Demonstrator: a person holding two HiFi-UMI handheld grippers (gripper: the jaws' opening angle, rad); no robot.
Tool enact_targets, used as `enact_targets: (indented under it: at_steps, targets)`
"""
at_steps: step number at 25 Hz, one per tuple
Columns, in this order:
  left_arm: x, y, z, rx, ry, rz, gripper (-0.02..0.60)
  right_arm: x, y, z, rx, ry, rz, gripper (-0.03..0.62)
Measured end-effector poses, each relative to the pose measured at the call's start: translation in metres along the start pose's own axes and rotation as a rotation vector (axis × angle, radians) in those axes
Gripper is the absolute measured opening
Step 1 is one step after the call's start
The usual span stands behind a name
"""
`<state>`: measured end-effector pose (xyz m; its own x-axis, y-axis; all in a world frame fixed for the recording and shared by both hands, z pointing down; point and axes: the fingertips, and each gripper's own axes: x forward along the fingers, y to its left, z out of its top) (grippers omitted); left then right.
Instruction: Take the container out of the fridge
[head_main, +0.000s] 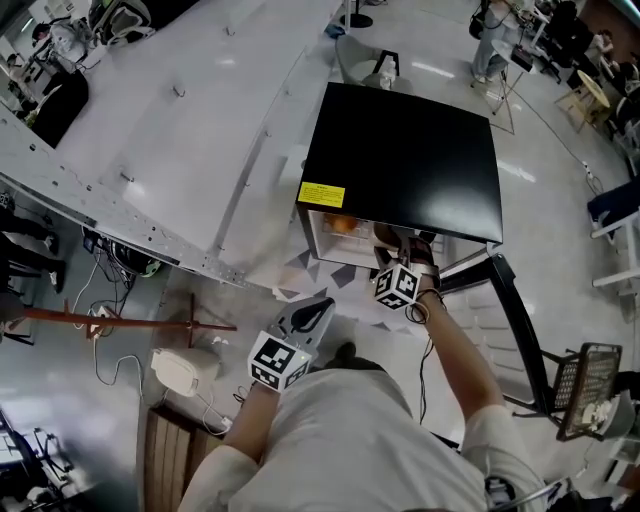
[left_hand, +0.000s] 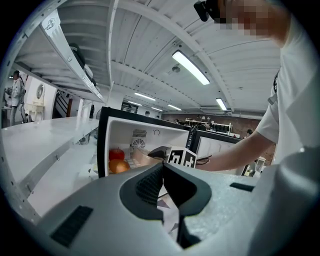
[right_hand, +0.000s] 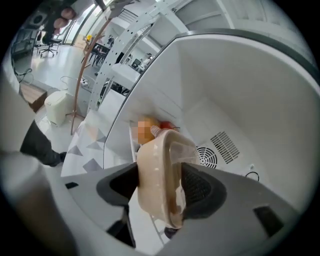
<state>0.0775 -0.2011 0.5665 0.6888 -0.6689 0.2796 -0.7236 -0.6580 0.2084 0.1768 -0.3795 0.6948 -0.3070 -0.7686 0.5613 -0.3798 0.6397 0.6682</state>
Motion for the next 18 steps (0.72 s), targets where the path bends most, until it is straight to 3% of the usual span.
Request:
enact_targets:
  at_steps: [11,18]
  targets:
    - [-0.003,-0.024,-0.005,0.021,0.034,-0.043,0.005,-0.053,0.000,0.023,0.346,-0.125,-0.023,0.262]
    - [-0.022,-0.032,-0.008,0.039,0.009,-0.097,0.005,-0.088,0.007,0.027,0.491,-0.148,-0.025,0.261]
